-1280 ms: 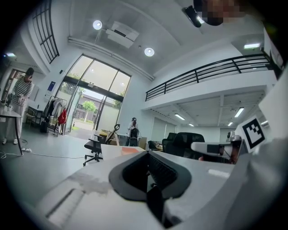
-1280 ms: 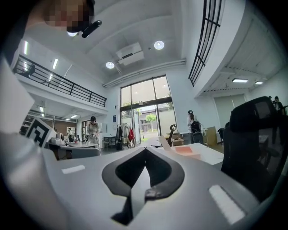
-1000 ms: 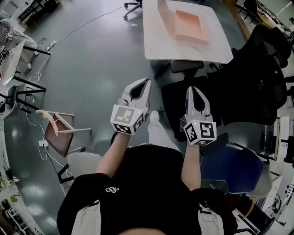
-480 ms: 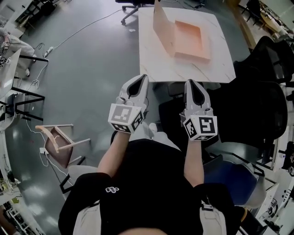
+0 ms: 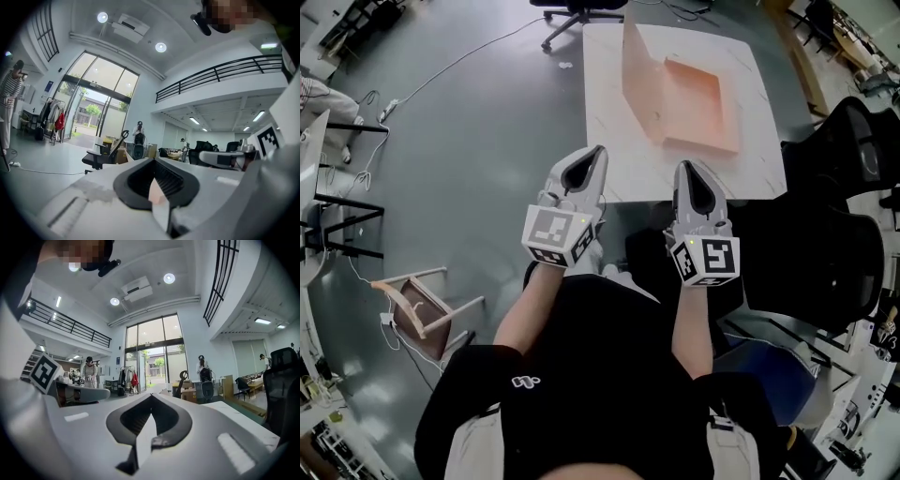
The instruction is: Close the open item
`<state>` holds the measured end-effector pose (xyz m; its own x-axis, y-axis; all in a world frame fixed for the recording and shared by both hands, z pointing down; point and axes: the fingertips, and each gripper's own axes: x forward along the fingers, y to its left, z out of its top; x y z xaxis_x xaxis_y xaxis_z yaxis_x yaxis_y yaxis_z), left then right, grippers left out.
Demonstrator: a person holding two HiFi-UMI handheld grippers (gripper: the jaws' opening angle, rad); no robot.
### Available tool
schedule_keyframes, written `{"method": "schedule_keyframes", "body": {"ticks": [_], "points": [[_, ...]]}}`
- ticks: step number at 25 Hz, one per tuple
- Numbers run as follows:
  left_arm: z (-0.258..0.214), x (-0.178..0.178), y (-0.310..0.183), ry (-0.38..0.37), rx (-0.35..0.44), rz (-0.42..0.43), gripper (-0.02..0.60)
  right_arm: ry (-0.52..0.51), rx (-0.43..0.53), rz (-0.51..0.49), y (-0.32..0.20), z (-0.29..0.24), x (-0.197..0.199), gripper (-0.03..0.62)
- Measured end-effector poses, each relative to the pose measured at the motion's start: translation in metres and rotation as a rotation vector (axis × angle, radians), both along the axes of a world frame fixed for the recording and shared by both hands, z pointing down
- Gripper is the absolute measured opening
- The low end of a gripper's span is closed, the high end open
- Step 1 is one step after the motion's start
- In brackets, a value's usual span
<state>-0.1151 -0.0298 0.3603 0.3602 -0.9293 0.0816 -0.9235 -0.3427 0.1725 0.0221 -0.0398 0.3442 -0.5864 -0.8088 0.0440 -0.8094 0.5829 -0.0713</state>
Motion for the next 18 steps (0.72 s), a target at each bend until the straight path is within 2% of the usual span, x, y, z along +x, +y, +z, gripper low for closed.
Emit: {"method": "schedule_keyframes", "body": {"ticks": [4,9,14,18], "points": [[0.003,-0.024,-0.039,-0.003,-0.010,0.022,0.002,0.009,0.011,0.010,-0.038,0.000,-0.027,0.009],[0.007,-0.045,-0.072,0.017,-0.022,0.028,0.002,0.039,0.010,0.010,-0.062,0.003,-0.050,0.011],[0.012,-0.037,-0.086,0.036,-0.039,0.043,0.002,0.095,0.003,-0.008,-0.069,0.006,-0.051,0.041],[0.020,-0.033,-0.097,0.033,-0.057,0.025,0.002,0.152,0.010,-0.073,-0.081,0.014,-0.064,0.050]]}}
